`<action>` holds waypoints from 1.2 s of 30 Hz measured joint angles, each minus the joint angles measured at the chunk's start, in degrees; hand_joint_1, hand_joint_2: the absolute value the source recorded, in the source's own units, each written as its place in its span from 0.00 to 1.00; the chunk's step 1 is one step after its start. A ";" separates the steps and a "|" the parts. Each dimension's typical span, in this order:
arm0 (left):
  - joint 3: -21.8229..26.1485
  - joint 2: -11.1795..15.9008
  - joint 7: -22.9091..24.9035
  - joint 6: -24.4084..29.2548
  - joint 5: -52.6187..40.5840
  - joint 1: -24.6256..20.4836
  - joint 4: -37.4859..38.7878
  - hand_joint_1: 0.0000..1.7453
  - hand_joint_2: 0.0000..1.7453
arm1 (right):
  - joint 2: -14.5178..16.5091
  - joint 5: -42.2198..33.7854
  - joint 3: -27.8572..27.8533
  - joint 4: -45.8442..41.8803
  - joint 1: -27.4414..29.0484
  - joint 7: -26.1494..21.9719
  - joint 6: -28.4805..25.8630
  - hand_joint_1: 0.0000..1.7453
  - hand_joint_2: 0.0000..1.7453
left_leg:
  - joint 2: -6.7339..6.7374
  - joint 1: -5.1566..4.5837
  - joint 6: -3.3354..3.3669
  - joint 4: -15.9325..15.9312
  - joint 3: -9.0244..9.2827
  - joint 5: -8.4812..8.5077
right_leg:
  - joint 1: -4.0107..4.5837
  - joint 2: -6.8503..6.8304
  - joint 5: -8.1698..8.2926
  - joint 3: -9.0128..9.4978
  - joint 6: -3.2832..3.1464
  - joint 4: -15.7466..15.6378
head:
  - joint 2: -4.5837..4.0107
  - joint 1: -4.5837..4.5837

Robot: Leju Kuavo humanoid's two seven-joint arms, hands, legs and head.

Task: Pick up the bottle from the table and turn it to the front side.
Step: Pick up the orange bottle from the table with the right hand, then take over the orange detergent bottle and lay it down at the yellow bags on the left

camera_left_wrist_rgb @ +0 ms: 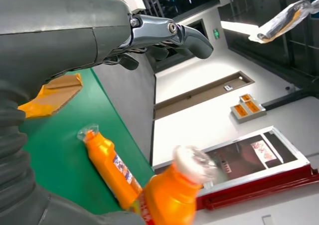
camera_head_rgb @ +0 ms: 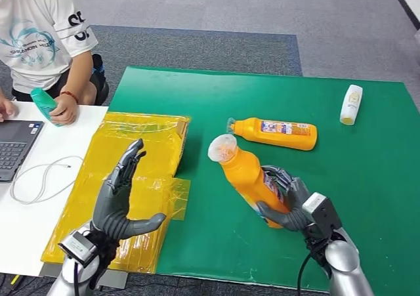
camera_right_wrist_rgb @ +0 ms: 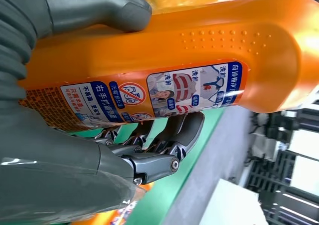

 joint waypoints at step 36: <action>2.31 0.09 0.01 -4.35 2.13 -3.02 6.50 0.00 1.00 | 1.56 -7.24 3.95 -7.10 0.35 -2.32 9.21 1.00 1.00 | 0.00 0.00 -0.01 0.00 0.00 0.00 | 0.00 0.00 0.00 0.00 0.00 0.01 | -0.01 -0.02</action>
